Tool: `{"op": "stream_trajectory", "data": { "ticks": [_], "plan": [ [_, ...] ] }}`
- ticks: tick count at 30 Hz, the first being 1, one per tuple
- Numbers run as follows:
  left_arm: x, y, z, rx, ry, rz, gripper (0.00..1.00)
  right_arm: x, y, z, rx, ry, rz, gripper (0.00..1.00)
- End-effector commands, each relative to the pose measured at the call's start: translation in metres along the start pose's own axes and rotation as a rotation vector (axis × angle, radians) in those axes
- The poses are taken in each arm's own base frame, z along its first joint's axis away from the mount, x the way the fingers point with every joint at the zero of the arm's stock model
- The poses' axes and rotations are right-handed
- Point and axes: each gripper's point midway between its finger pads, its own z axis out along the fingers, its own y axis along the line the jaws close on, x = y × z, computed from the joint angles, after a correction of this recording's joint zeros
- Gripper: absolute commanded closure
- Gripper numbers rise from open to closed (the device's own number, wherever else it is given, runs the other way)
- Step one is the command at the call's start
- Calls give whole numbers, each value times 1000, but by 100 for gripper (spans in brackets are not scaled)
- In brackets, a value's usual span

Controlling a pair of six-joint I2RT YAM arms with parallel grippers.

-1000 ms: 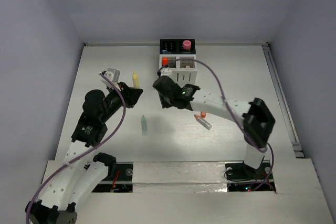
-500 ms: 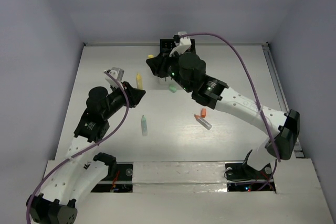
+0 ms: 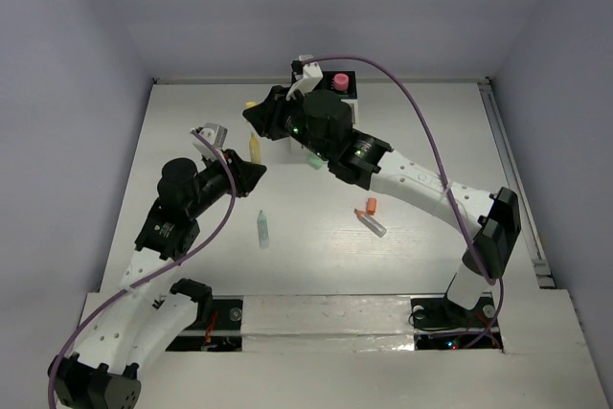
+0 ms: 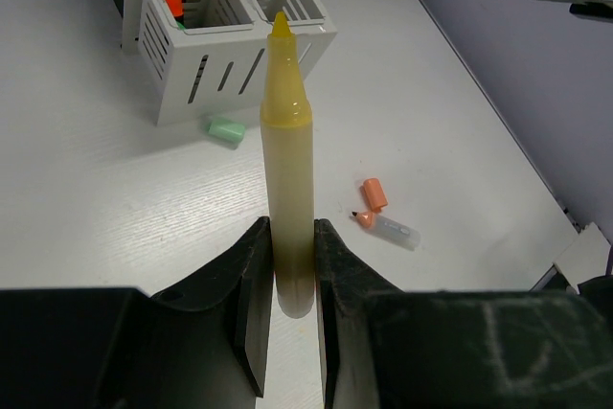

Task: Sort the stationery into containers
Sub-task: Close the pen cap on the pen.

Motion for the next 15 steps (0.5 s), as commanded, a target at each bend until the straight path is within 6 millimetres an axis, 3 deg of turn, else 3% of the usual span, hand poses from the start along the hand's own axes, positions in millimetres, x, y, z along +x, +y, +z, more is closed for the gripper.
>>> {"op": "stream_trajectory", "data": {
  "ticks": [1, 15],
  "plan": [
    [-23, -14, -4, 47, -80, 46, 100, -22, 17, -2, -48, -51, 22, 100],
    [-25, -10, -3, 24, -85, 48, 100, 10, -1, 2, -1, 35, -1, 100]
  ]
}}
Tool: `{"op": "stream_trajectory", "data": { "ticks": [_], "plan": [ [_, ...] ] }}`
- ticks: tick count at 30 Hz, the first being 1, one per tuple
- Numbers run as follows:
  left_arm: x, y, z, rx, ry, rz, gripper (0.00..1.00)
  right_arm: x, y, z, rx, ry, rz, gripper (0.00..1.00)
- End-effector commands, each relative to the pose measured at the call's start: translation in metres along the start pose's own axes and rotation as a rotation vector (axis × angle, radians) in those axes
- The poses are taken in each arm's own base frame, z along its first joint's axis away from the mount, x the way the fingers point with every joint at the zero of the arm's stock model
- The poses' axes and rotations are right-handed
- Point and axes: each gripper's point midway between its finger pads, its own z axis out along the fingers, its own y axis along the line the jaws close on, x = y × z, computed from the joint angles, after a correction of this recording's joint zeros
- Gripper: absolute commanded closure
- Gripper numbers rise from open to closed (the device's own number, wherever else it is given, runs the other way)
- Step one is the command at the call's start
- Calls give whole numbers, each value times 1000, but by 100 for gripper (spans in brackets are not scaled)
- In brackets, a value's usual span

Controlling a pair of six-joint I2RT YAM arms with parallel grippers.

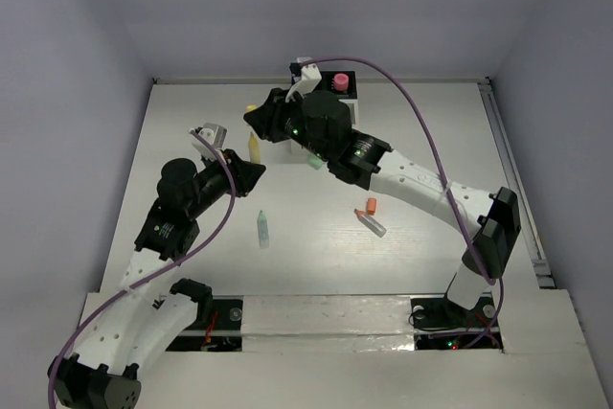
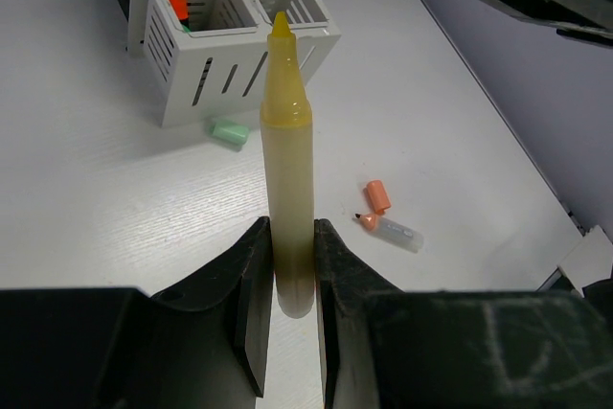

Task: Sort the stationery into containers
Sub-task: Close the pen cap on the pen.

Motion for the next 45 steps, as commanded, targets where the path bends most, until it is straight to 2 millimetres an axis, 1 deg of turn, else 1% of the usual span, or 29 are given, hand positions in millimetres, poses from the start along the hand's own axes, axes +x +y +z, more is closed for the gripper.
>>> {"op": "stream_trajectory", "data": {
  "ticks": [1, 5, 6, 11, 13, 15, 21, 22, 25, 28, 29, 30, 34, 44, 45],
  "plan": [
    [-24, -11, -3, 30, -80, 42, 100, 2, 2, 3, -8, 4, 4, 100],
    [-25, -11, -3, 30, -81, 43, 100, 6, 2, 4, -17, 17, 4, 100],
    [-25, -11, -3, 30, -81, 43, 100, 8, 7, 4, -27, 21, 4, 100],
    [-25, -11, -4, 28, -84, 45, 100, 21, 2, 8, -6, 63, -9, 100],
    [-26, -10, -4, 26, -86, 43, 100, 25, 6, 7, -16, 73, -12, 100],
    [-26, -11, -4, 28, -87, 45, 100, 27, 5, 6, -14, 76, -13, 100],
    [-27, -10, -4, 19, -90, 44, 100, 27, 1, 1, -7, 67, -12, 100],
    [-26, -9, -4, 17, -90, 42, 100, 28, 5, -2, -18, 67, -13, 100],
    [-26, -9, -4, 17, -90, 41, 100, 27, 6, -6, -21, 65, -16, 100],
    [-26, -9, -4, 15, -89, 39, 100, 31, 4, -8, -20, 76, -18, 100],
    [-25, -9, -3, 16, -86, 40, 100, 28, 5, -10, -26, 73, -18, 100],
    [-25, -9, -3, 16, -86, 40, 100, 31, 4, -11, -25, 79, -20, 100],
    [-25, -9, -3, 17, -82, 39, 100, 32, 3, -17, -32, 85, -24, 100],
    [-21, -11, -1, 37, -65, 38, 100, 20, 22, -21, -118, 51, -5, 100],
    [-21, -10, -1, 33, -67, 39, 100, 23, 26, -23, -127, 59, -6, 100]
  ]
}}
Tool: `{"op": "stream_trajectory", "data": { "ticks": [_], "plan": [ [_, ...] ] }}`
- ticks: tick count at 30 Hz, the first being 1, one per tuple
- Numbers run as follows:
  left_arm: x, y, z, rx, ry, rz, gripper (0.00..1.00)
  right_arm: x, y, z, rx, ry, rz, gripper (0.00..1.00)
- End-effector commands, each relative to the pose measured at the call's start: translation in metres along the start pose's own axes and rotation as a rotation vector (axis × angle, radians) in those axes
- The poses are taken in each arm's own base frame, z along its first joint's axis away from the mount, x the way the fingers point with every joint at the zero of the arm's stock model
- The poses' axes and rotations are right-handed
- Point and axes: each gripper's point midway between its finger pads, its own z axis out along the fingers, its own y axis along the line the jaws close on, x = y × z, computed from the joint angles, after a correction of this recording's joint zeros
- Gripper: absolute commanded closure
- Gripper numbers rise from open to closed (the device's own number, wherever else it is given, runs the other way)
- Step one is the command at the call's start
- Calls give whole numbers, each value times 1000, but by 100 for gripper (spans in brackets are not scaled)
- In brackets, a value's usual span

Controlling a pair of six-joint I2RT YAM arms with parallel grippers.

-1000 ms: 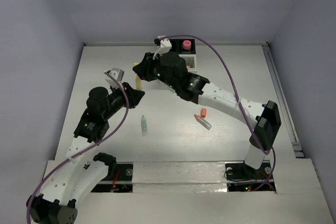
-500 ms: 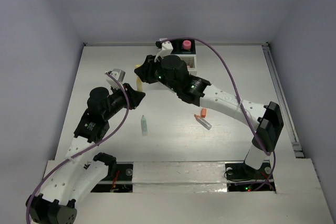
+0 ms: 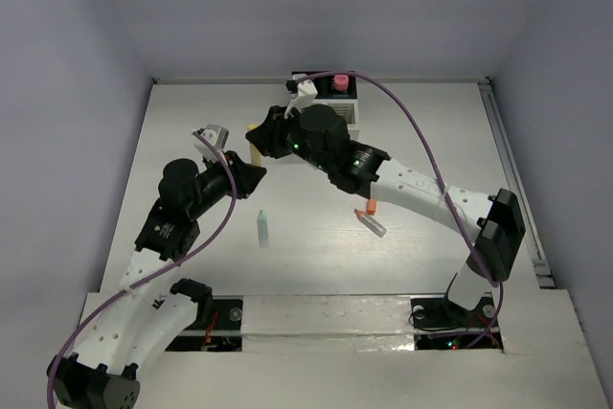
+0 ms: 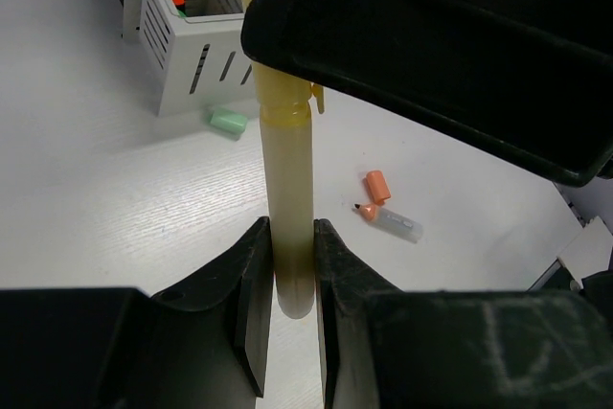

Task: Sort the stationery into containers
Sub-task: Close the pen cap on the pen.

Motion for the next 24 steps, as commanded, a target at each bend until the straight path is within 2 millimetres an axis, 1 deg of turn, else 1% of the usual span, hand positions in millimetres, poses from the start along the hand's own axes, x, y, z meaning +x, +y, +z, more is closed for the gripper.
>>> {"op": "stream_trajectory", "data": {
  "ticks": [1, 6, 8, 9, 11, 12, 13, 14, 15, 17, 19, 20, 23, 24],
  "plan": [
    [-28, -11, -2, 37, -95, 44, 100, -19, 30, -13, -94, -43, 2, 100],
    [-31, -11, -3, 33, -103, 45, 100, -12, 27, -13, -90, -28, 0, 100],
    [-34, -11, -5, 25, -119, 48, 100, -6, 24, -12, -84, -12, -7, 100],
    [-34, -11, -6, 22, -124, 49, 100, 4, 24, -13, -84, 9, -13, 100],
    [-35, -11, -6, 20, -127, 49, 100, 14, 17, -13, -69, 32, -13, 100],
    [-35, -11, -6, 20, -126, 47, 100, 21, 20, -16, -72, 43, -11, 100],
    [-36, -10, -6, 19, -127, 46, 100, 32, 13, -17, -64, 63, -9, 100],
    [-38, -11, -6, 20, -131, 46, 100, 37, 11, -19, -64, 69, -5, 100],
    [-39, -12, -6, 24, -135, 45, 100, 43, 13, -21, -71, 79, -2, 100],
    [-41, -15, -6, 36, -143, 40, 100, 59, 9, -27, -84, 114, 1, 100],
    [-45, -19, -6, 52, -154, 33, 100, 62, 10, -32, -105, 120, 16, 100],
    [-46, -22, -6, 66, -155, 32, 100, 71, 6, -34, -100, 138, 19, 100],
    [-52, -31, -6, 107, -171, 25, 100, 76, 6, -40, -118, 147, 30, 100],
    [-54, -33, -6, 116, -175, 22, 100, 80, 10, -42, -145, 162, 35, 100]
  ]
}}
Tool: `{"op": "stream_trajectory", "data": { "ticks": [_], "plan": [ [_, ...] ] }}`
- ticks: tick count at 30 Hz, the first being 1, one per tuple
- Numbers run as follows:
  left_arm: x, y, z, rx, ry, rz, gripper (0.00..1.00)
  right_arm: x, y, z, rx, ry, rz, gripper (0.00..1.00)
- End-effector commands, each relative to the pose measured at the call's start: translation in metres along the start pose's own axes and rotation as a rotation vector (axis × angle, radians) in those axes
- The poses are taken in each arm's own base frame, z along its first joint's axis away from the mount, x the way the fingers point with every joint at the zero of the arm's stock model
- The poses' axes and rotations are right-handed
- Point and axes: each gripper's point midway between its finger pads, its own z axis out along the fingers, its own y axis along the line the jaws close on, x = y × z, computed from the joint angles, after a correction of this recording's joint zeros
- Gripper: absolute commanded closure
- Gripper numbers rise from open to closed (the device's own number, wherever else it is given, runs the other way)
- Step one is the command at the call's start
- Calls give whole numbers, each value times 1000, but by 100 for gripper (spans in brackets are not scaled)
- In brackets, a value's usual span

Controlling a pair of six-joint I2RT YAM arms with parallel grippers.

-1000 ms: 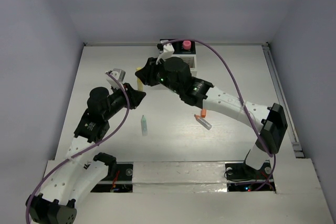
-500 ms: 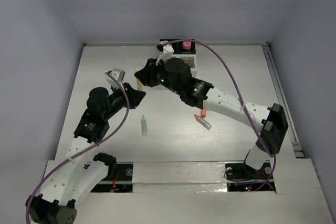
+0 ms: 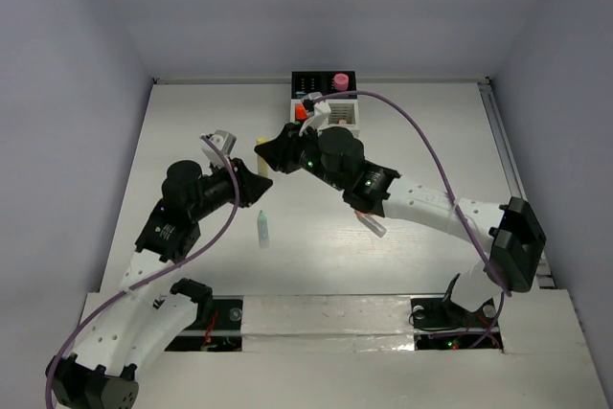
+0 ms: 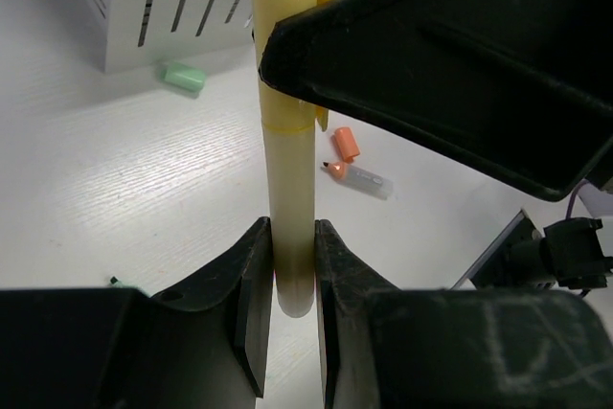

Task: Sort the stationery into containers
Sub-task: Close the pen cap on the pen.

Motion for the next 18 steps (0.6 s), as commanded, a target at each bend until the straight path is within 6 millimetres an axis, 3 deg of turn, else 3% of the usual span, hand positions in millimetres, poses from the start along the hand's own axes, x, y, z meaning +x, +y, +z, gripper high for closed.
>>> {"op": "stream_trajectory", "data": {
  "ticks": [1, 6, 7, 14, 18],
  "plan": [
    [-75, -27, -6, 73, -263, 66, 100, 55, 21, -21, -117, 195, 11, 100],
    [-106, -44, -16, 101, -322, 89, 100, 69, 28, -27, -177, 240, 56, 100],
    [-111, -47, -17, 101, -331, 94, 100, 80, 28, -31, -183, 263, 60, 100],
    [-155, -60, -29, 84, -434, 120, 100, 118, 11, -47, -127, 319, 94, 100],
    [-170, -63, -29, 77, -455, 135, 100, 139, 6, -58, -107, 358, 109, 100]
  ]
}}
